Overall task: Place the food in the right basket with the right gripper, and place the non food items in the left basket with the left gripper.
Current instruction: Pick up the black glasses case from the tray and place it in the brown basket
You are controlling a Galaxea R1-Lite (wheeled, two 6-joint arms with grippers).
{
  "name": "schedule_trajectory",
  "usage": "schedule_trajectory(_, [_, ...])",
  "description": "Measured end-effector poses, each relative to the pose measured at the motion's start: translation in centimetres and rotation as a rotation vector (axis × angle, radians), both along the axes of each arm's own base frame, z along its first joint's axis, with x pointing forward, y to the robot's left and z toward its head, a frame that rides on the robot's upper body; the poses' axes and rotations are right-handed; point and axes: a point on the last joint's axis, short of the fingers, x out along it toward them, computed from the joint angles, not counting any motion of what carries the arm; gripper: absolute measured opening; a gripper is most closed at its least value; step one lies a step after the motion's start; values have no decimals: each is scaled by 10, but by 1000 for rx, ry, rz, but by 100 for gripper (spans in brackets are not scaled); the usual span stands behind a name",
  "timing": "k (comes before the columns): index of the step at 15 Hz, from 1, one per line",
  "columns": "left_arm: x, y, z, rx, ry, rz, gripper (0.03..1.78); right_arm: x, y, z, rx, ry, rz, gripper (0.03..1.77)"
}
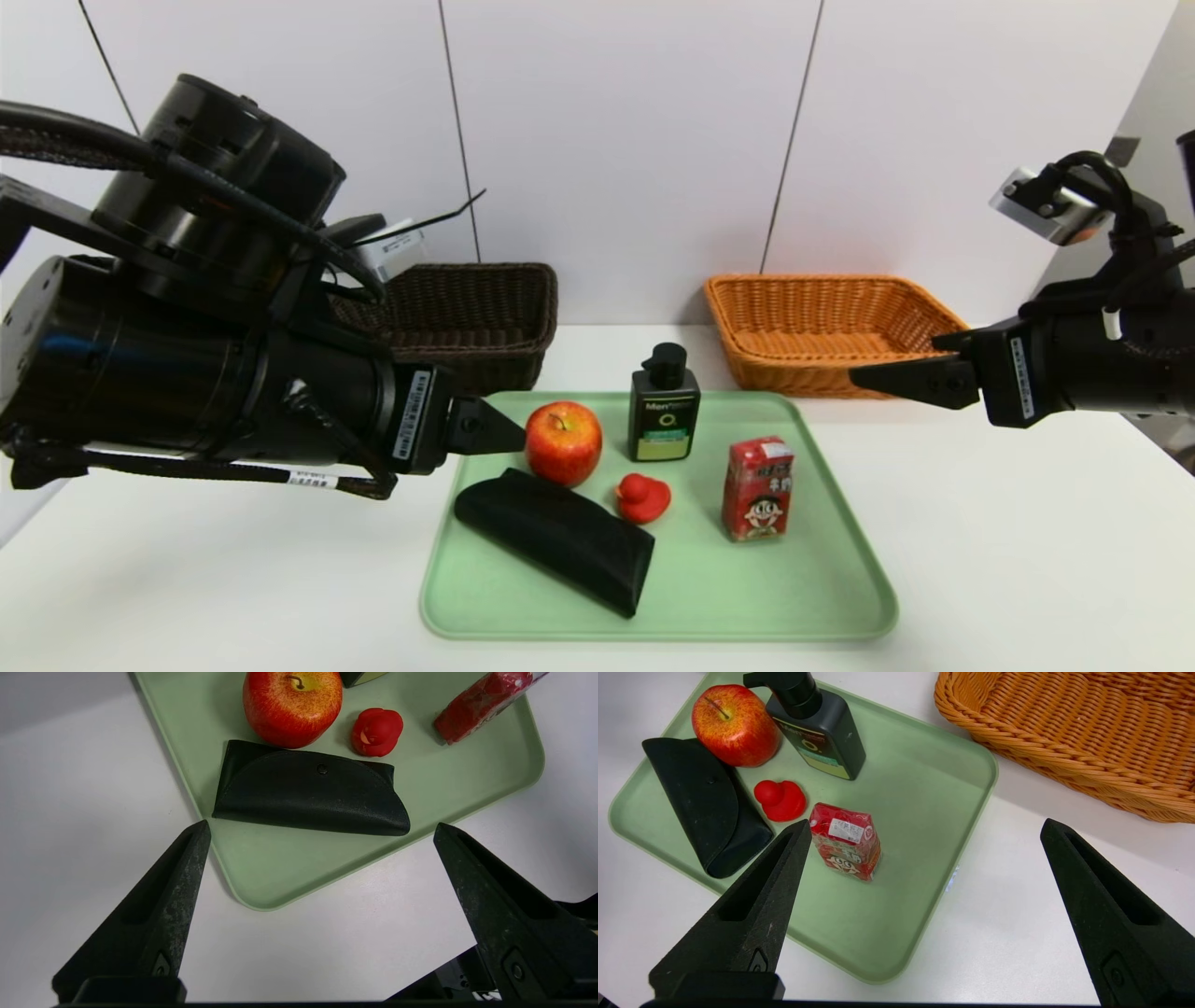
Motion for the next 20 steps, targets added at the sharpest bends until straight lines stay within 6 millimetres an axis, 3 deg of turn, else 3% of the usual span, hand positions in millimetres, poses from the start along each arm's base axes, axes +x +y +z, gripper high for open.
schedule_trajectory(4, [6,-8,-1,95,-66,-189,169,0,0,-3,-2,9,1,169])
schedule_trajectory(13, [13,-24,-26,255,-189,-928,169,-7,-2,-15,-11,41,4,169])
schedule_trajectory(20, [45,-53,-42,284,-183,-1163,169,-22,-9,-21,-13,49,-4,169])
